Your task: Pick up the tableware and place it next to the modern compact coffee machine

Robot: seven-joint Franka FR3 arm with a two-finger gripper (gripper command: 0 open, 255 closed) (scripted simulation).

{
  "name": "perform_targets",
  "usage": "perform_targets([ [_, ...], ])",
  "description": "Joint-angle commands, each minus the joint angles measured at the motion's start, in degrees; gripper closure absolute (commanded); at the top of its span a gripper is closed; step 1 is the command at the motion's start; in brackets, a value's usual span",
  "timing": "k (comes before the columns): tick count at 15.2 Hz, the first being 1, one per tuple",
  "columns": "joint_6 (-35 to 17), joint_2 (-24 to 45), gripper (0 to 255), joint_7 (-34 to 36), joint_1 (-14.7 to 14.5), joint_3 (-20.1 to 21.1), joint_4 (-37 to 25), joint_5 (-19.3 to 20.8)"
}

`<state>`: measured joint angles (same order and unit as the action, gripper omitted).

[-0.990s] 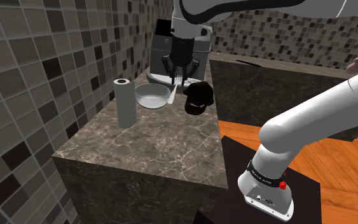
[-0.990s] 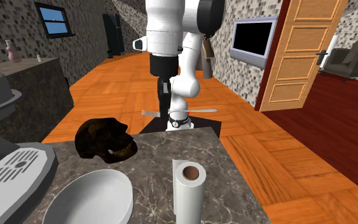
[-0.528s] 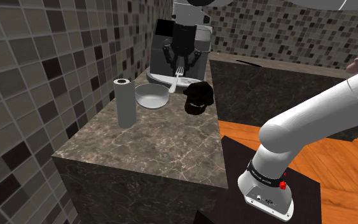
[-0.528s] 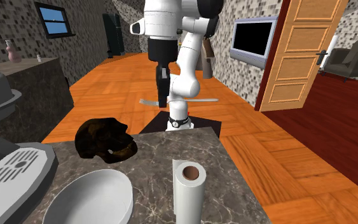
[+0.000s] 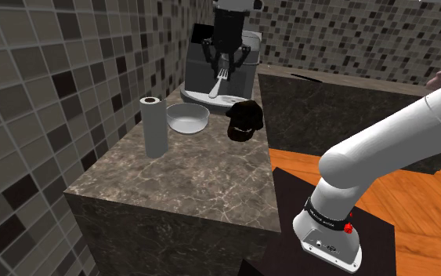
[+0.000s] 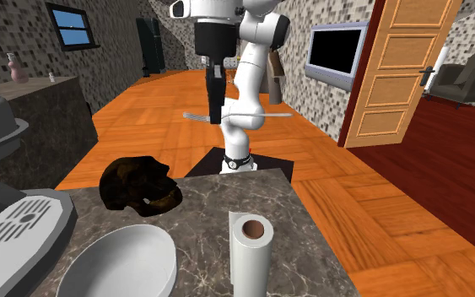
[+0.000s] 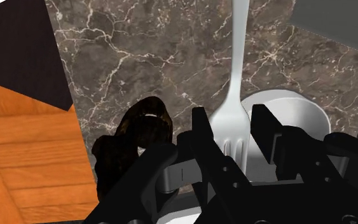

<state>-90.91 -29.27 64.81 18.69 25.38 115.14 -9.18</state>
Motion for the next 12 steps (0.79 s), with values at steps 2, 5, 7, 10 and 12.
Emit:
perform_targets([
  [2, 2.22, 0.70, 255, 0.07, 0.23, -0.19, -2.87, 0.34],
  [5, 4.44, 1.54, 255, 0.25, 0.46, -0.26, -5.90, 0.68],
  [7, 5.94, 2.17, 255, 0.38, 0.61, -0.28, -8.00, 0.91],
  [10, 8.20, 3.22, 255, 0.61, 0.84, -0.27, -11.27, 1.27],
  [12, 9.73, 3.99, 255, 0.79, 1.00, -0.22, -13.53, 1.53],
])
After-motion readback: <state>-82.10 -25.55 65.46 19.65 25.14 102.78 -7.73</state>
